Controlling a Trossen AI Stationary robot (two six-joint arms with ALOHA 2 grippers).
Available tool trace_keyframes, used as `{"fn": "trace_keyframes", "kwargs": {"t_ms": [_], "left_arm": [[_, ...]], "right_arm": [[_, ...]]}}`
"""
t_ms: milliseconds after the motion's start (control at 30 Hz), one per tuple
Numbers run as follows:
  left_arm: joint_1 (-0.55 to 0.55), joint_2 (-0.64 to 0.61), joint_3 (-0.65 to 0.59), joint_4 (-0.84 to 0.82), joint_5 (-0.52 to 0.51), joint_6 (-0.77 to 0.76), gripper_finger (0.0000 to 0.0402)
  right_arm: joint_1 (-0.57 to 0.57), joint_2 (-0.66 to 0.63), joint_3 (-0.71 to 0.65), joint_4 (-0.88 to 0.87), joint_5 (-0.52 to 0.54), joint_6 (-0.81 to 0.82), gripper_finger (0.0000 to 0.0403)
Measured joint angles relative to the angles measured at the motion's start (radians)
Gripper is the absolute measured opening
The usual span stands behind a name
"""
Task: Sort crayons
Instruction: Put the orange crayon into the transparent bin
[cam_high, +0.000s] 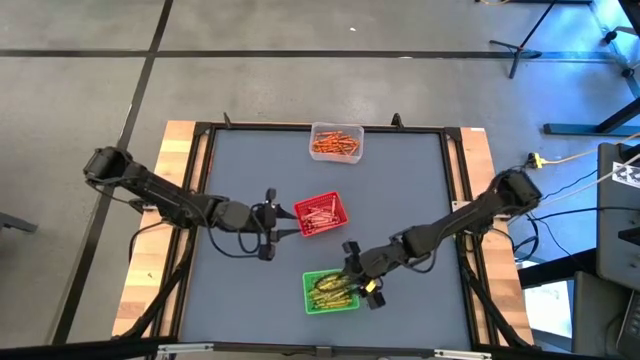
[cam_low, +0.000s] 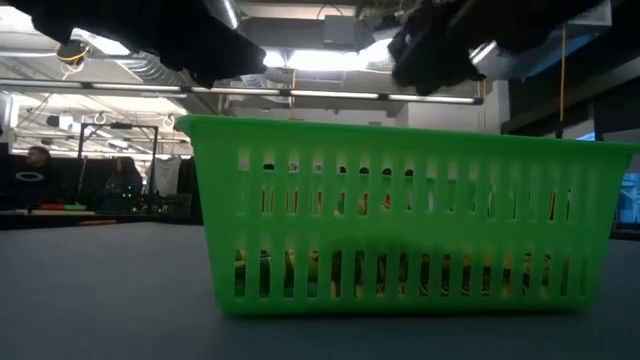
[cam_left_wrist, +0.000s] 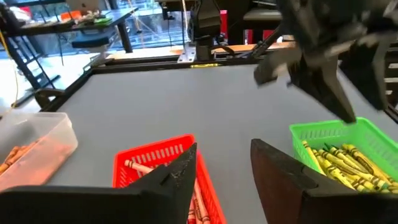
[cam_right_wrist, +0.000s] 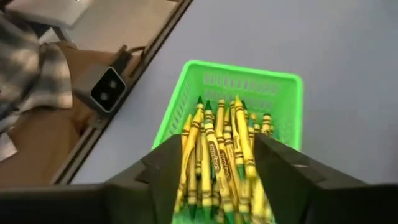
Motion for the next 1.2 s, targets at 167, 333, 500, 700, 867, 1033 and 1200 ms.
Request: {"fn": "trace_keyframes", "kwargs": {"t_ms": [167,333,500,700,867,1033,1200], "left_arm": [[0.028,0.000,0.076,-0.153,-0.010,-0.044,0.0171],[0.075,0.000,0.206,-0.444,-0.023,-0.108,0.0208],[0.149,0.000,0.326,-0.727,-0.028,-0.176,0.0214],[0.282,0.000,0.404,-0.981,-0.026,-0.229,0.0214],[0.464,0.016,0.440,-1.104,0.108,-0.245,0.0216],[0.623,0.076,0.475,-1.118,0.281,-0.209,0.0233],[0.688,0.092,0.496,-1.153,0.236,-0.252,0.0238]], "right_arm": [[0.000,-0.104,0.002,-0.158,0.038,0.003,0.0234],[0.000,-0.166,-0.014,-0.250,0.046,0.005,0.0245],[0.001,-0.214,-0.094,-0.257,0.069,0.010,0.0245],[0.000,-0.292,-0.183,-0.232,0.120,0.025,0.0246],[0.000,-0.340,-0.254,-0.193,0.165,0.001,0.0246],[0.000,-0.350,-0.304,-0.166,0.241,-0.027,0.0246],[-0.001,-0.350,-0.338,-0.171,0.332,-0.023,0.0246]]}}
